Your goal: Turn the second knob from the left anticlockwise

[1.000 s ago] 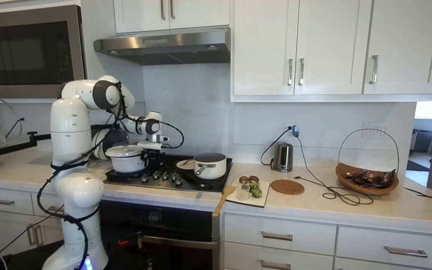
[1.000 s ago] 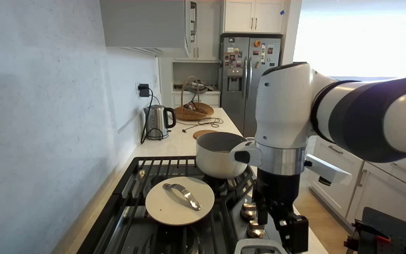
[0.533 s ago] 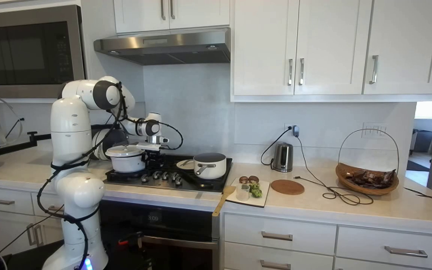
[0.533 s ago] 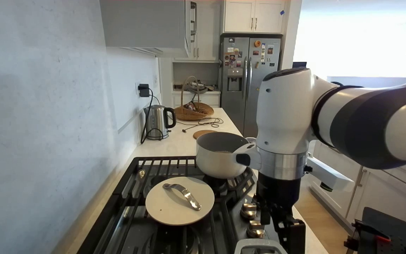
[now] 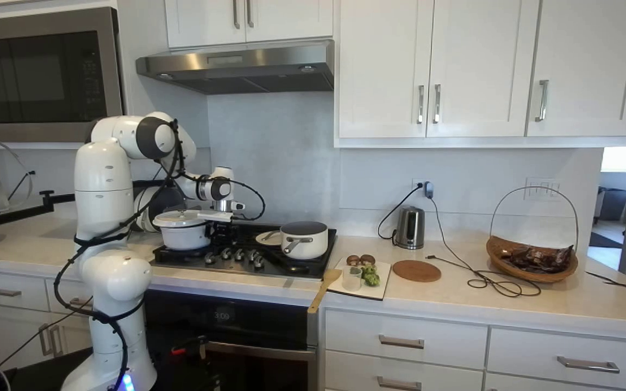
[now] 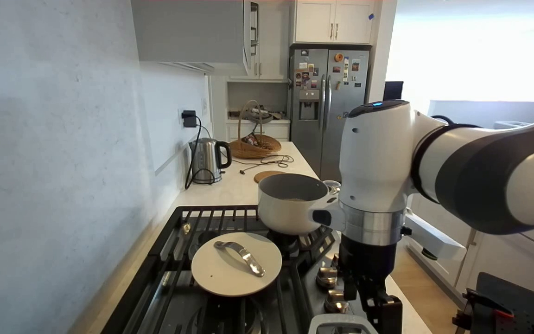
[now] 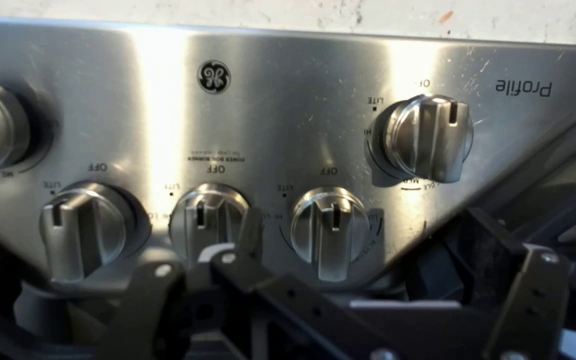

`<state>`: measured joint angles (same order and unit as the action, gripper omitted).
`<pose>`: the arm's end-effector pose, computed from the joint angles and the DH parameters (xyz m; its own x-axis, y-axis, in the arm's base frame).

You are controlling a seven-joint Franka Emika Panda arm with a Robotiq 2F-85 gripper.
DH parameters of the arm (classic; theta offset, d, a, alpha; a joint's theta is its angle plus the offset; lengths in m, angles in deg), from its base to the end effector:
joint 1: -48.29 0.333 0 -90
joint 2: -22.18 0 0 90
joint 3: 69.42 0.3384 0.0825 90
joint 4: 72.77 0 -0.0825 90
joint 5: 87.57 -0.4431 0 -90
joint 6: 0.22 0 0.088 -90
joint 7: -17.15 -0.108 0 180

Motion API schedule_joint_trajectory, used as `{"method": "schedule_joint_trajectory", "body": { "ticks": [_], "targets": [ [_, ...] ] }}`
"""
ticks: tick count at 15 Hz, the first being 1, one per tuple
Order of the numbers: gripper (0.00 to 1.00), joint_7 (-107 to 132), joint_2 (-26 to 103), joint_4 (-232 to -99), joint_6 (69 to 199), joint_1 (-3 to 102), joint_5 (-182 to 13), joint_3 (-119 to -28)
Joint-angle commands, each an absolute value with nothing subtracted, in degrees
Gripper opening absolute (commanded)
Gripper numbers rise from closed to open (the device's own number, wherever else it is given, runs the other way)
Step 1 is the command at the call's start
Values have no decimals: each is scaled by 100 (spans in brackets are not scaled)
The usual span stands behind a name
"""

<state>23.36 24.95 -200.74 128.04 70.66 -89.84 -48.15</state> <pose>0.4130 0.3952 0.3306 0.6627 0.7480 -0.0354 0.7463 -0.6636 -0.0517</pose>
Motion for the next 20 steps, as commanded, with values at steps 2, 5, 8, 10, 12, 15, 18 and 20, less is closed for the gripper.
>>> {"method": "schedule_joint_trajectory", "body": {
  "ticks": [2,5,8,10,12,15,18,20],
  "targets": [
    [98,2204,2551,-20137,13080,7056,-8721,-4798],
    [76,2208,2587,-20128,13168,7046,-8662,-4807],
    [55,2213,2640,-20096,13246,7043,-8643,-4809],
    [40,2220,2660,-20090,13290,7039,-8639,-4814],
    [33,2218,2674,-20083,13328,7035,-8625,-4820],
    [14,2227,2669,-20089,13353,7025,-8624,-4829],
    [5,2241,2667,-20094,13368,7017,-8621,-4839],
    [5,2245,2682,-20093,13357,7013,-8614,-4844]
  ]
}}
